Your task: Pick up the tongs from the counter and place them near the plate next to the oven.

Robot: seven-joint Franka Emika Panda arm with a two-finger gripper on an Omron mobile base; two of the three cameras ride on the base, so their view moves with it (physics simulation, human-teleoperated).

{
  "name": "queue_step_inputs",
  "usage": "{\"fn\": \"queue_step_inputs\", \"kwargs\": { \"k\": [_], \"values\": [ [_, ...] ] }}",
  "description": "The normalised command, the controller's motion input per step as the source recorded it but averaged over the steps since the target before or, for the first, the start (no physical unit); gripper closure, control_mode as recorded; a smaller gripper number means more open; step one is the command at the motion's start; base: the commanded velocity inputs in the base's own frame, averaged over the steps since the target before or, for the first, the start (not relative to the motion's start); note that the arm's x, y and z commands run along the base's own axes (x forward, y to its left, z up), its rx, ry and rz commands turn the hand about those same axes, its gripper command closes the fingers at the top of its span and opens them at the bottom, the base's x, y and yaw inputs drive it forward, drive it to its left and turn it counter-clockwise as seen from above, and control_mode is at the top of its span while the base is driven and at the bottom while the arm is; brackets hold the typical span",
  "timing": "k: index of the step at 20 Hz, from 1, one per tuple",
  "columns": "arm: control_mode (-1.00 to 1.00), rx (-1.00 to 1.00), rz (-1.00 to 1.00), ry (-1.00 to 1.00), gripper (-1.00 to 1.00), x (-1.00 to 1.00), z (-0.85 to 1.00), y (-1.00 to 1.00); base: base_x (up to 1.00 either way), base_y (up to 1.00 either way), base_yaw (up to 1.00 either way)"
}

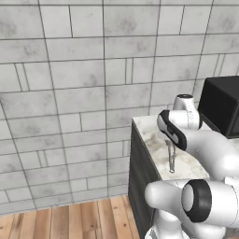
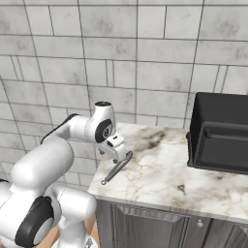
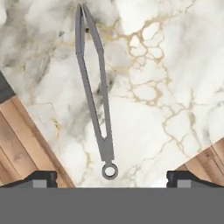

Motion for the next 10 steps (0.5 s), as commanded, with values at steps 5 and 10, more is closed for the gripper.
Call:
{"fn": "queue_step_inputs", "kwargs": {
  "k": [5, 10],
  "values": [
    [-1.00, 0.00, -0.11, 0.01, -1.00, 0.00, -0.42, -0.04, 0.00, 0.00, 0.00],
    [-1.00, 0.00, -0.08, 0.00, -1.00, 0.00, -0.33, 0.00, 0.00, 0.00, 0.00]
  ]
}}
